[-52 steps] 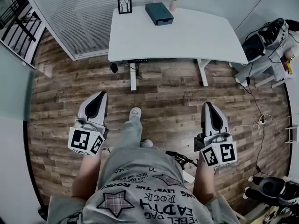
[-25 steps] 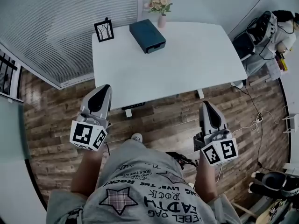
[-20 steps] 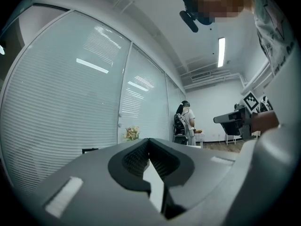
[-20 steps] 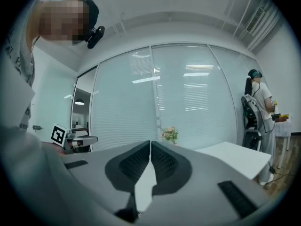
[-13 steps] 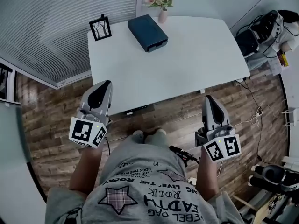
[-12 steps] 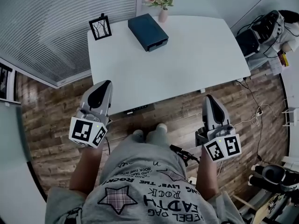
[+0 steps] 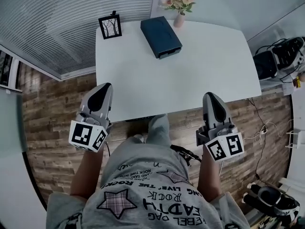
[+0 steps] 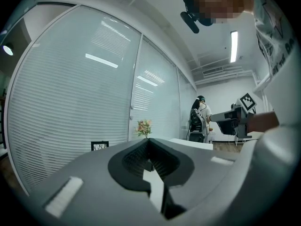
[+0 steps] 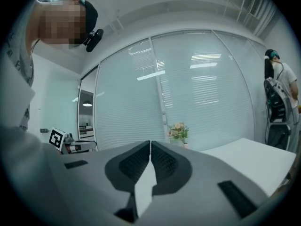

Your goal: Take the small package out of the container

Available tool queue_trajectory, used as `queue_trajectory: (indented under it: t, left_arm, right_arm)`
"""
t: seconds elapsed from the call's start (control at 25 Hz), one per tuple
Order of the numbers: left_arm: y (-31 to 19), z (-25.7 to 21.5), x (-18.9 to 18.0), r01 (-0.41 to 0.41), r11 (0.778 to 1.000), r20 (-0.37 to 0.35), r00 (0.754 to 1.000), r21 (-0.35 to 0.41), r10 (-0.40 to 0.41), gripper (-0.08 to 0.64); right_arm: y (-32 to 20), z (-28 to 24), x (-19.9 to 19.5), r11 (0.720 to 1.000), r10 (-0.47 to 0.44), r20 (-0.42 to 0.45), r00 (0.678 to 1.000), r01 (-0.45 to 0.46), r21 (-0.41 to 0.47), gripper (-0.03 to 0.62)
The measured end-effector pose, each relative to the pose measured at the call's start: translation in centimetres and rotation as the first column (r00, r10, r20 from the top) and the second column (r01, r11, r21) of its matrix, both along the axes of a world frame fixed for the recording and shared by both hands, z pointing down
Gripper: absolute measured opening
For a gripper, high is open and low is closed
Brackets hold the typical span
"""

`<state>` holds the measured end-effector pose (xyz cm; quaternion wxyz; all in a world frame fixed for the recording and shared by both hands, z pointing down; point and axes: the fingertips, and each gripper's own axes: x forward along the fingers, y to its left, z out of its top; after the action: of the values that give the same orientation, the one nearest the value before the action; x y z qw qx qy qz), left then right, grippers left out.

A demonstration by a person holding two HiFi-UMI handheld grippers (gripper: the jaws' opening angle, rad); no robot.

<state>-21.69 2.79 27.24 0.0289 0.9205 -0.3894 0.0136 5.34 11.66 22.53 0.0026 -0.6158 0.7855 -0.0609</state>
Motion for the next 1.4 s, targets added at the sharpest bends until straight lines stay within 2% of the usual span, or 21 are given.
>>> queue_trajectory:
  t: [0.28, 0.64, 0.76, 0.88, 1.12, 1.4]
  left_arm:
    - [-4.0, -0.3, 3.2, 0.047, 0.999, -0.012, 0.999, 0.001, -0.047, 0.011]
    - [-7.8, 1.4, 8.3, 0.131, 0.99, 0.02, 0.991, -0.056, -0.13, 0.011]
    - [-8.4, 1.3, 11.3, 0.081, 0.995, 0.009, 0.997, -0.067, -0.08, 0.011]
    - [-9.5, 1.8, 13.8, 0.072, 0.994, 0.017, 0.997, -0.08, -0.071, 0.011]
    - [-11.8, 4.1, 16.8, 0.104, 0.988, 0.034, 0.994, -0.114, -0.101, 0.011]
    - [-12.8, 7.0, 18.9, 0.064, 0.986, 0.078, 0.996, -0.153, -0.053, 0.011]
  right_arm:
    - [-7.8, -0.3, 2.9, 0.994, -0.109, -0.006, 0.994, 0.109, -0.012, 0.017]
    - [-15.6, 0.2, 7.1, 0.971, -0.236, 0.023, 0.971, 0.237, -0.028, 0.017]
    - [-17.6, 1.0, 8.0, 0.947, -0.315, 0.05, 0.948, 0.317, -0.045, 0.017]
    - [-19.3, 2.3, 8.0, 0.902, -0.418, 0.074, 0.906, 0.423, -0.084, 0.017]
    - [-21.8, 5.8, 7.1, 0.824, -0.549, -0.004, 0.836, 0.541, -0.168, 0.017]
    - [-23.2, 9.7, 7.1, 0.819, -0.545, -0.042, 0.837, 0.522, -0.239, 0.018]
